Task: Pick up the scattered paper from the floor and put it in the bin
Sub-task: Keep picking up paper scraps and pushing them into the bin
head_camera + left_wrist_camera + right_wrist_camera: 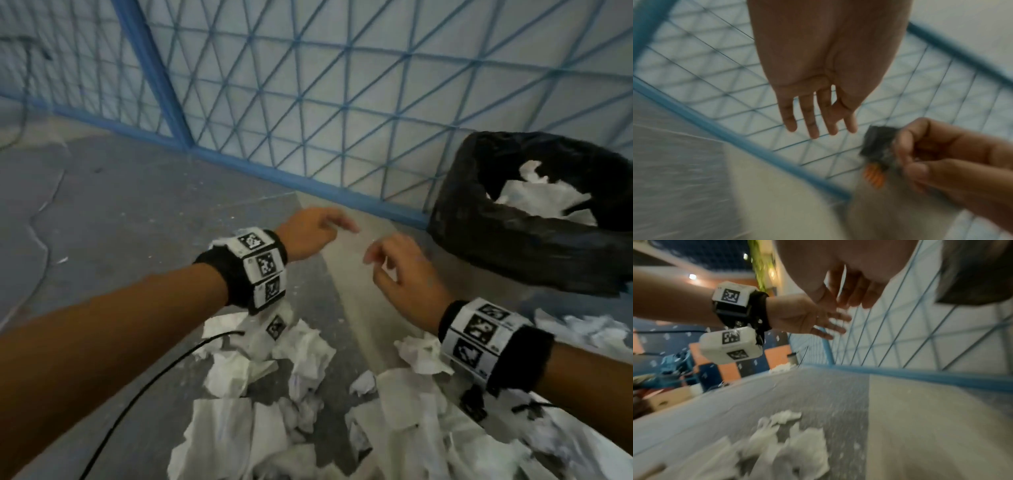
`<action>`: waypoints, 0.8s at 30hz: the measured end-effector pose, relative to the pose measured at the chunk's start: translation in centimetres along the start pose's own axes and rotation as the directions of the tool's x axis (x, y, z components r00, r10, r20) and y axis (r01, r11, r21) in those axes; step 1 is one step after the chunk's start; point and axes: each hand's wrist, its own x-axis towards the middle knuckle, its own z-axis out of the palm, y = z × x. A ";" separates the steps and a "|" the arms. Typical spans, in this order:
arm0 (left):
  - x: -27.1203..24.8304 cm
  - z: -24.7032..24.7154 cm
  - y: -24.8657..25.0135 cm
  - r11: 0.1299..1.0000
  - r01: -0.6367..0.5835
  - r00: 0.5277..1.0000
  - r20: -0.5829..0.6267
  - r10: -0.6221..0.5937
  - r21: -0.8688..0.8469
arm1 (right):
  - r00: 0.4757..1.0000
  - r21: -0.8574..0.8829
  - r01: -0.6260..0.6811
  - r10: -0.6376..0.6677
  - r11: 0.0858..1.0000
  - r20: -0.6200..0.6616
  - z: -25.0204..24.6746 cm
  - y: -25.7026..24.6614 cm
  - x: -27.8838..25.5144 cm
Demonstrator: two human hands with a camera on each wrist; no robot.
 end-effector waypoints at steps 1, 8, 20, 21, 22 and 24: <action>-1.7 -0.2 -3.1 0.977 0.103 0.989 0.084 -0.120 0.184 | 0.985 -0.045 0.009 -0.002 0.999 0.172 2.1 0.1 -0.2; -12.3 1.5 -14.6 0.712 0.432 0.752 0.214 -0.623 0.553 | 0.570 -0.302 0.252 0.111 0.920 0.814 12.1 -0.1 -0.9; -12.0 6.0 -16.0 0.792 0.387 0.850 0.150 -0.505 0.473 | 0.654 -0.252 0.127 0.110 0.960 0.748 14.5 1.5 -1.4; -11.8 5.9 -15.7 0.800 0.416 0.844 0.143 -0.516 0.432 | 0.696 -0.233 0.065 0.124 0.970 0.707 13.9 1.5 -1.3; -11.5 5.8 -15.3 0.810 0.450 0.841 0.128 -0.526 0.376 | 0.744 -0.210 -0.004 0.143 0.978 0.652 13.2 1.4 -1.2; -10.9 5.4 -14.6 0.826 0.502 0.838 0.090 -0.537 0.256 | 0.847 -0.143 -0.129 0.184 0.981 0.498 11.8 1.1 -0.9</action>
